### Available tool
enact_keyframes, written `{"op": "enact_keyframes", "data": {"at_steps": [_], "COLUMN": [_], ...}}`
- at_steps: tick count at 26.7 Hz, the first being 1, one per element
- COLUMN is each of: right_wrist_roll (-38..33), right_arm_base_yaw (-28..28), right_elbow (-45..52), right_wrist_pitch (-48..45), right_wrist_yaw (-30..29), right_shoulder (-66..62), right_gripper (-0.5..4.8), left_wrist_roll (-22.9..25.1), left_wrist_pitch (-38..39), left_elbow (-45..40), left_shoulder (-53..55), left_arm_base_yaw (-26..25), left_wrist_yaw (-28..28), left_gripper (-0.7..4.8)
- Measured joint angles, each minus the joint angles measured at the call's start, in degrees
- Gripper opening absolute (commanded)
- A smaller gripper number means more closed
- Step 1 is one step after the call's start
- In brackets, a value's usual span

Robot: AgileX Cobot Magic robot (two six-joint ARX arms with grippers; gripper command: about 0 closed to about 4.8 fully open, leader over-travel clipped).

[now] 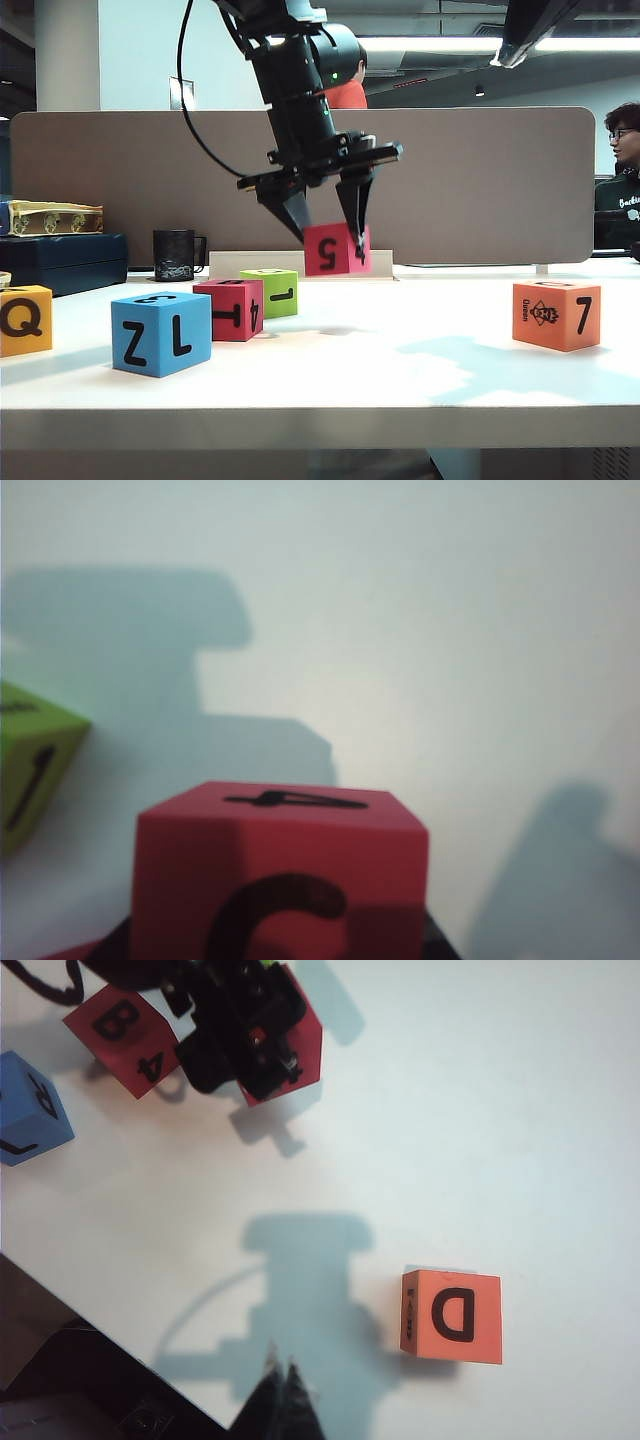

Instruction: Select the appropriate blocks from the scattered letter blocks on the table and arrange them in a row to spell out "ABCD".

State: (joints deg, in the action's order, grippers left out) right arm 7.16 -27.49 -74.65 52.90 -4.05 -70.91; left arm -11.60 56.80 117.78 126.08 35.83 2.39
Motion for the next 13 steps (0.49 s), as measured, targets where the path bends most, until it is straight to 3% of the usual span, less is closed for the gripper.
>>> {"op": "enact_keyframes", "data": {"at_steps": [4,9,13], "right_wrist_roll": [0.0,0.0,0.0], "right_arm_base_yaw": [0.0,0.0,0.0], "right_elbow": [0.0,0.0,0.0], "right_wrist_pitch": [0.0,0.0,0.0], "right_wrist_yaw": [0.0,0.0,0.0], "right_shoulder": [0.0,0.0,0.0], "right_gripper": [-0.01,-0.01,-0.01], "left_wrist_roll": [-3.3,-3.5,-3.8], "left_wrist_pitch": [0.2,1.5,2.4], "left_elbow": [-2.9,-3.4,-3.4], "left_shoulder": [0.0,0.2,0.1], "left_arm_base_yaw": [1.2,1.9,1.9], "left_wrist_yaw": [-2.2,-6.7,-7.3], "left_gripper": [2.35,2.36,2.36]}}
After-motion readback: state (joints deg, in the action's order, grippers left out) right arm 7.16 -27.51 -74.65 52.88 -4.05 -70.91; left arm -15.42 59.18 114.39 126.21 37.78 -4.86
